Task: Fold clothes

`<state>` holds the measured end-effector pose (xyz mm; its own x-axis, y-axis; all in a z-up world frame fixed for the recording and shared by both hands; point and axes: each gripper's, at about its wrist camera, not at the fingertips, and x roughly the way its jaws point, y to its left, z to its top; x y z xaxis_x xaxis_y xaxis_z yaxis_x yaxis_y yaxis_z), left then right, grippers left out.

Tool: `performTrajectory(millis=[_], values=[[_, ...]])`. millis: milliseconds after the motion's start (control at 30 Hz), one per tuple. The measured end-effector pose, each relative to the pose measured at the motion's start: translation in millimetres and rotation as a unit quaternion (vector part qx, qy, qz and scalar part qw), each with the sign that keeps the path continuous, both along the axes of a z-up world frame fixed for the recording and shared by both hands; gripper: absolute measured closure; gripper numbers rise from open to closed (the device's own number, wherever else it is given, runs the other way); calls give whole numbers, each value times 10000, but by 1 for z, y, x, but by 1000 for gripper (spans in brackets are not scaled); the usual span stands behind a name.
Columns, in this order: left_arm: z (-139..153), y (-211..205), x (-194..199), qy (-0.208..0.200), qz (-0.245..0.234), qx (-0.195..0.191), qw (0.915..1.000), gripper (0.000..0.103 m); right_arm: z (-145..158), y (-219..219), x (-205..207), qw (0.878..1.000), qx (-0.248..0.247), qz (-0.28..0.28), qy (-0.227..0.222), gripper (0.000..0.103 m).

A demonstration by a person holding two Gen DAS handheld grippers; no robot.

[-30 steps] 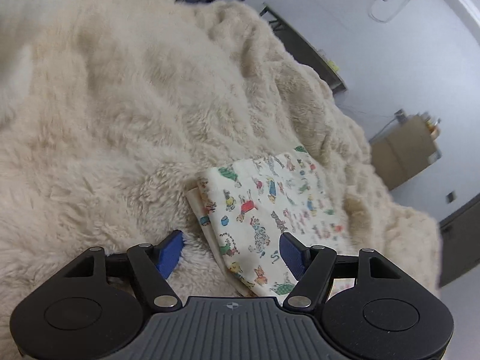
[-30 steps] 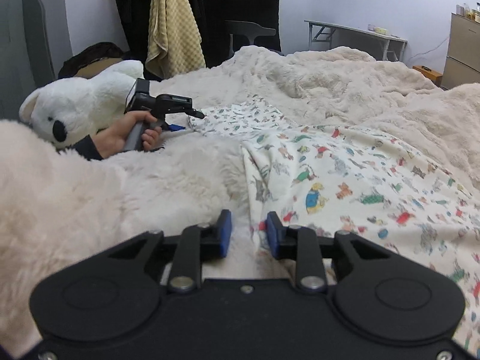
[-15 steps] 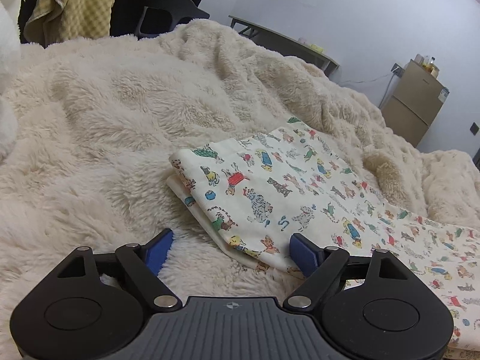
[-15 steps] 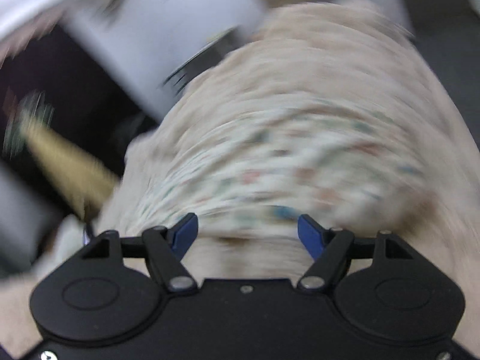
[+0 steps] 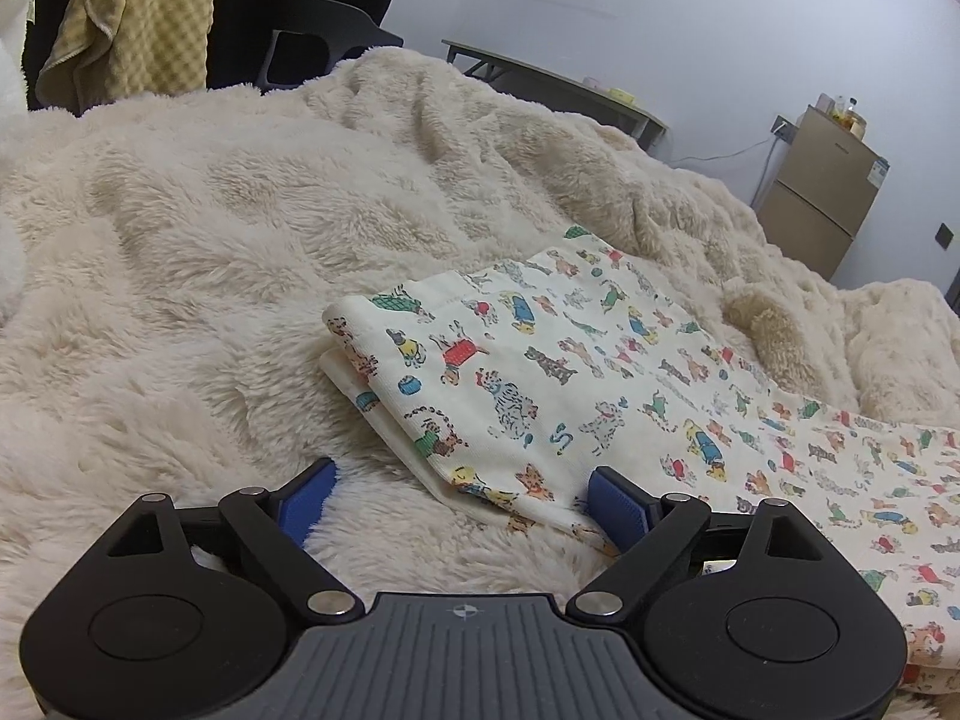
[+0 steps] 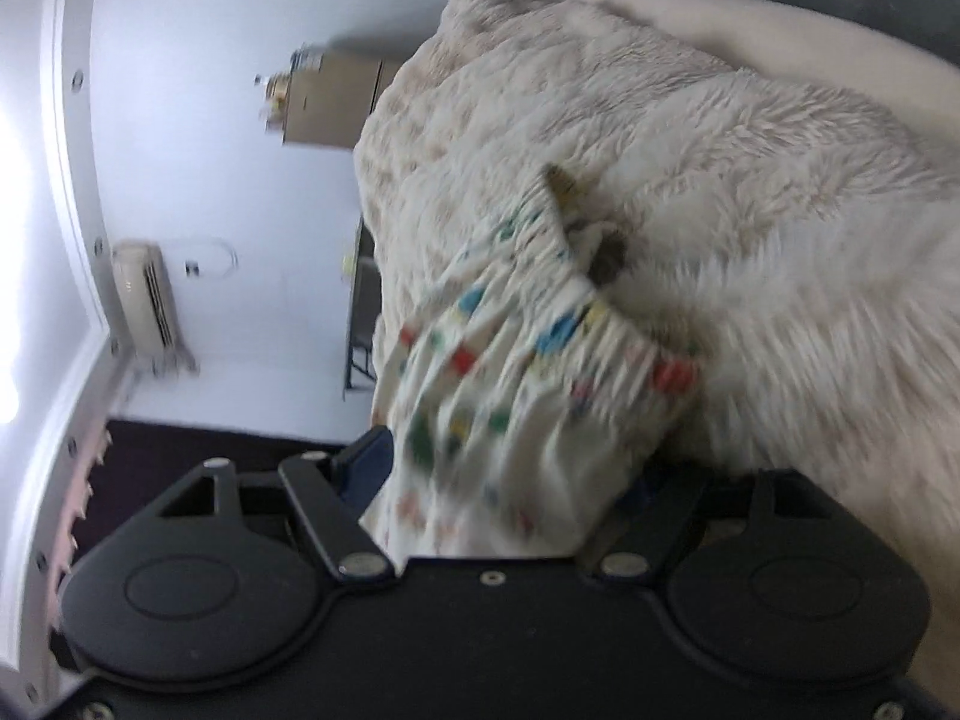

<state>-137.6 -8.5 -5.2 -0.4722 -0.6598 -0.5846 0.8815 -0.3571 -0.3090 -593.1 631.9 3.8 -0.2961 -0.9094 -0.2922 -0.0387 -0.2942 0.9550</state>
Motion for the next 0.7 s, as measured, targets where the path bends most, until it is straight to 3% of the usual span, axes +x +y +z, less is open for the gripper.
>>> performTrajectory(millis=[233, 467, 700], values=[[-1, 0, -1, -9, -13, -8, 10000, 15, -6, -18, -25, 9999, -24, -48, -97, 32], [-2, 0, -2, -20, -27, -13, 10000, 14, 2, -12, -26, 9998, -30, -210, 29, 56], [-1, 1, -2, -35, -30, -11, 10000, 14, -10, -25, -28, 9991, 94, -360, -191, 45]])
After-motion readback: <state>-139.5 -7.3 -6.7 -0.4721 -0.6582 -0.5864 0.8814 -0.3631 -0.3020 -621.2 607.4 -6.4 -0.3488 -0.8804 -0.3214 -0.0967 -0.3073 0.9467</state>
